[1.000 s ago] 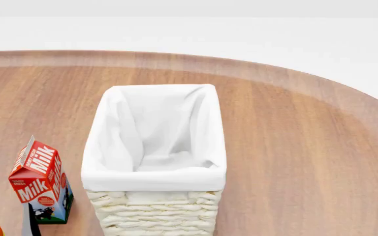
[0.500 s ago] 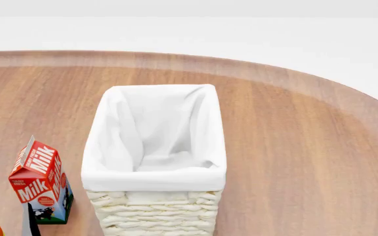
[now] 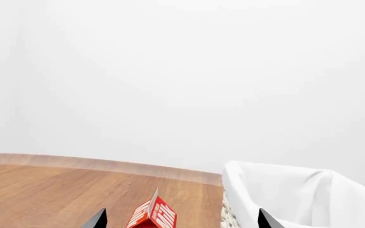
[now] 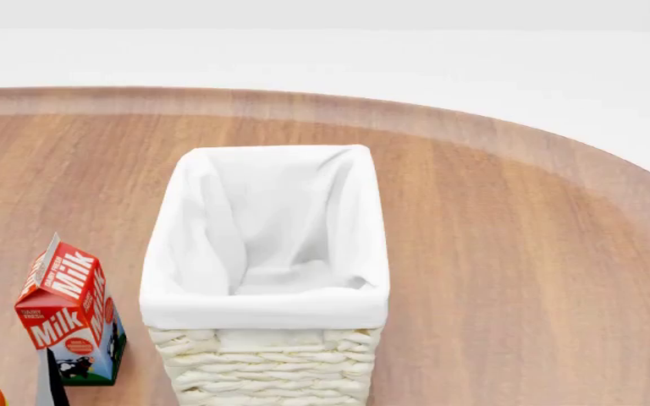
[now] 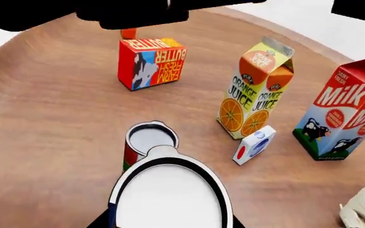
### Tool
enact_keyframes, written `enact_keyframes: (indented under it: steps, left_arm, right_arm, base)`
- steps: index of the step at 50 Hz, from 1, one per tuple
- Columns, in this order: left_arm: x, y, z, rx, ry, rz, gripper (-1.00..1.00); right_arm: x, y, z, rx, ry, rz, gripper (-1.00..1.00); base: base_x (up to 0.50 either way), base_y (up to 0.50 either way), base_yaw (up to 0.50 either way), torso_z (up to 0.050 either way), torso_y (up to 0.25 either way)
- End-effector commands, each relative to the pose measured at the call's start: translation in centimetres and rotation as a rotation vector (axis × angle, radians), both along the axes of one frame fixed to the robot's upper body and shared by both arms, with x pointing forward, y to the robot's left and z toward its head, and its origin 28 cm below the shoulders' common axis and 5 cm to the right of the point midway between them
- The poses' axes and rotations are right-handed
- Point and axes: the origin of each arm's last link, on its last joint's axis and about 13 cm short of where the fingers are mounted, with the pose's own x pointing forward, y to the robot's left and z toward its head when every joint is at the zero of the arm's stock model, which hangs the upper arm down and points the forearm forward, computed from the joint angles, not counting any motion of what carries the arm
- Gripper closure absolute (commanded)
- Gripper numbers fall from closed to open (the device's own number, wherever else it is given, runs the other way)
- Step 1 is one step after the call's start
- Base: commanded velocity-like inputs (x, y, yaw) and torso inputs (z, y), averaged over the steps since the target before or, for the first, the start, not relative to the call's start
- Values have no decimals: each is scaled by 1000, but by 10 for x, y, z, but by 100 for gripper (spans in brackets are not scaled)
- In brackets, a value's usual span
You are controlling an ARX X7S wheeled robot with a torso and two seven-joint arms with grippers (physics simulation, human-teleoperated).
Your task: Pick up the alphabet soup, and put it in the basket.
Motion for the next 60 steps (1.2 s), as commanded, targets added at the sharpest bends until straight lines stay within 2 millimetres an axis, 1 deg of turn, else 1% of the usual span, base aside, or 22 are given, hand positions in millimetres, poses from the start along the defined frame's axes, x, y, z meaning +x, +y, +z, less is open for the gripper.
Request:
enact_keyframes:
  steps: [1,9,16,21,27,35,40,46,49,54,55,60]
  left_arm:
    - [-1,0,1,0,-1,0,-100]
    - [-1,0,0,0,0,1,-100]
    - [-1,0,0,0,0,0,-100]
    - [-1,0,1,0,-2,2,-100]
    - [-1,0,1,0,-2,3,-100]
    - [-1,1,0,0,-2,3,-100]
    - [0,1,-1,0,-2,5,-100]
    - [-1,2,-1,-1,-3,4,-100]
    - [-1,2,-1,0,-2,4,-100]
    - [0,1,-1,1,-2,5,-100]
    - [0,2,-1,-1,-2,6,-100]
    - [0,1,-1,0,-3,5,-100]
  right_arm:
    - [-15,-5,38,173,-87,28,100]
    - [-23,-12,54,257,-131,44,100]
    - [-30,-16,63,319,-163,48,100]
    - [-34,-20,73,390,-172,36,100]
    - [-33,-24,81,485,-188,-12,100]
    - [-34,-27,91,561,-201,-37,100]
    - [-32,-27,101,660,-216,-86,100]
    - [-34,-27,102,672,-233,-96,100]
    - [-31,-27,107,726,-247,-158,100]
    - [-29,-25,108,738,-269,-192,100]
    - [-28,-23,109,756,-285,-233,100]
    - [-25,-22,116,827,-282,-289,100]
  base:
    - [0,0,0,0,0]
    - [0,0,0,0,0]
    - [0,0,0,0,0]
    - [0,0,0,0,0]
    - [0,0,0,0,0]
    - [0,0,0,0,0]
    - [0,0,0,0,2]
    - [0,0,0,0,0]
    - [0,0,0,0,0]
    - [0,0,0,0,0]
    - [0,0,0,0,0]
    - [0,0,0,0,0]
